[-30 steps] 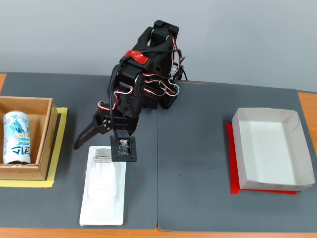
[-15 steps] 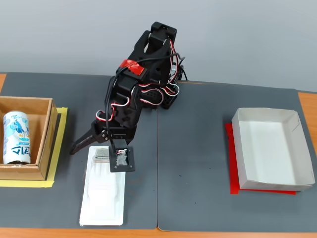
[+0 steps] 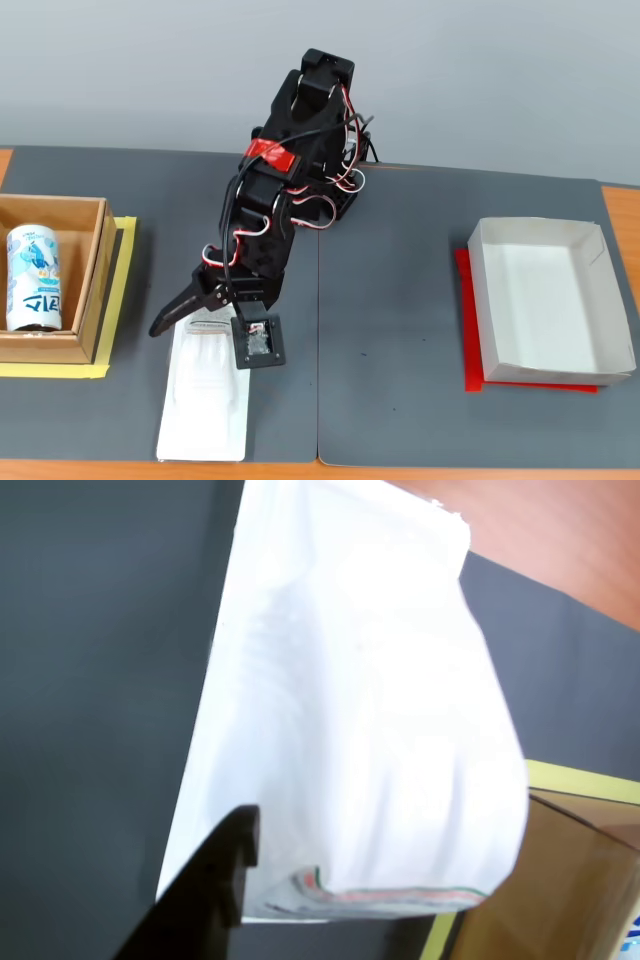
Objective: Pick the sandwich and put it in the gray box
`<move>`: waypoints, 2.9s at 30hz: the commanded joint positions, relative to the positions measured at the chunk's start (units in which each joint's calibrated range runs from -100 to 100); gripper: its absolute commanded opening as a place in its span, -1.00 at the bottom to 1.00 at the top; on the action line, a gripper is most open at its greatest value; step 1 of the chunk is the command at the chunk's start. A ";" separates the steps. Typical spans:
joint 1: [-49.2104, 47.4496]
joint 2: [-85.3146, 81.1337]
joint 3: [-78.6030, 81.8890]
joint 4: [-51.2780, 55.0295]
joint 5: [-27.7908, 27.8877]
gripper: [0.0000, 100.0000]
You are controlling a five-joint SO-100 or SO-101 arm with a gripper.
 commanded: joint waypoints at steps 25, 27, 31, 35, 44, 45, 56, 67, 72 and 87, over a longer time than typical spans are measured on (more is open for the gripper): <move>1.99 9.55 2.68 -9.15 -1.05 -0.18; 1.99 9.55 2.68 -9.15 -0.95 -0.34; 1.99 9.64 2.68 -9.15 -0.95 -0.67; 2.06 9.64 2.77 -9.07 -0.89 -0.96; 2.81 8.62 2.77 -8.37 -1.05 -0.96; 2.81 8.37 2.68 -8.37 -0.95 -0.96; -3.16 -4.35 2.68 -8.37 -1.26 -0.96; -16.66 -16.13 2.04 -8.46 -6.31 -0.96; -24.35 -21.56 1.68 -9.07 -10.90 -0.96; -47.32 -30.38 1.68 -12.02 -24.81 -0.96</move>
